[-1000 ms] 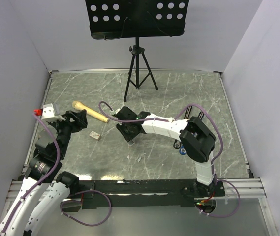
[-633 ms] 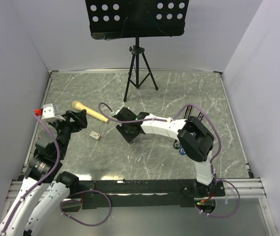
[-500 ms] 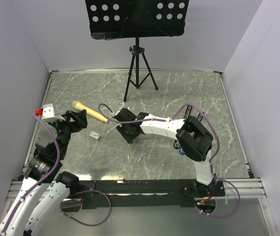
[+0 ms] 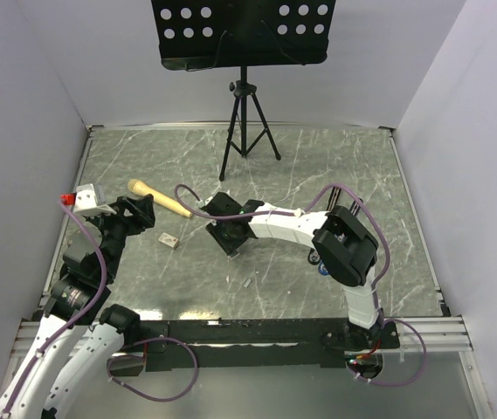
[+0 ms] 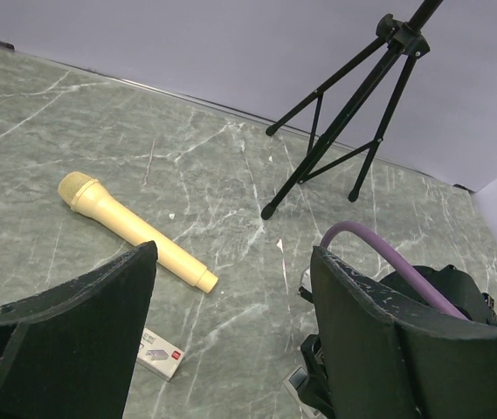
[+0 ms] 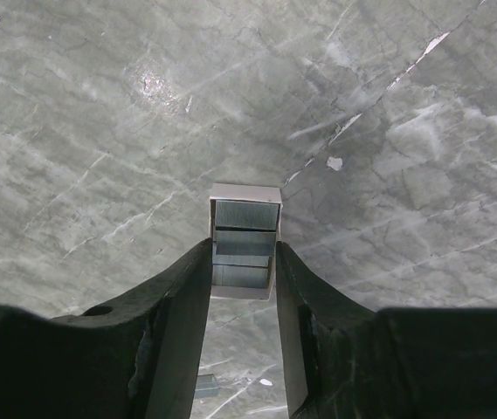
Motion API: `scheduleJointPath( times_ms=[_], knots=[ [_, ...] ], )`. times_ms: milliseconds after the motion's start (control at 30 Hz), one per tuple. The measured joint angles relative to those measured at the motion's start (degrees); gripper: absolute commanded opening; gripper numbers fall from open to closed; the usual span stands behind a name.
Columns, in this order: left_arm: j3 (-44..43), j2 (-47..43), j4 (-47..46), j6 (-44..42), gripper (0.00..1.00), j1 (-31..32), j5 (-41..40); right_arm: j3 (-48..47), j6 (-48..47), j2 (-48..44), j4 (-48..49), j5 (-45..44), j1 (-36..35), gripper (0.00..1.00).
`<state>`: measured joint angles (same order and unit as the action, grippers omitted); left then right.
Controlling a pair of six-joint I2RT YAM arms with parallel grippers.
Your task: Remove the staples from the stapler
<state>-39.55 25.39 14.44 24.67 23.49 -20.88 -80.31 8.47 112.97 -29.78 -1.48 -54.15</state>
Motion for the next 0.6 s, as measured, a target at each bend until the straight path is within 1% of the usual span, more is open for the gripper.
scheduleJointPath(
  times_ms=[433, 600],
  knots=[
    [0.0, 0.37, 0.02, -0.02, 0.76, 0.0, 0.02, 0.02, 0.24, -0.13, 0.0, -0.15, 0.0, 0.46],
    [0.0, 0.37, 0.0, 0.0, 0.76, 0.0, 0.02, 0.04, 1.42, -2.19, -0.35, 0.02, 0.02, 0.46]
  ],
)
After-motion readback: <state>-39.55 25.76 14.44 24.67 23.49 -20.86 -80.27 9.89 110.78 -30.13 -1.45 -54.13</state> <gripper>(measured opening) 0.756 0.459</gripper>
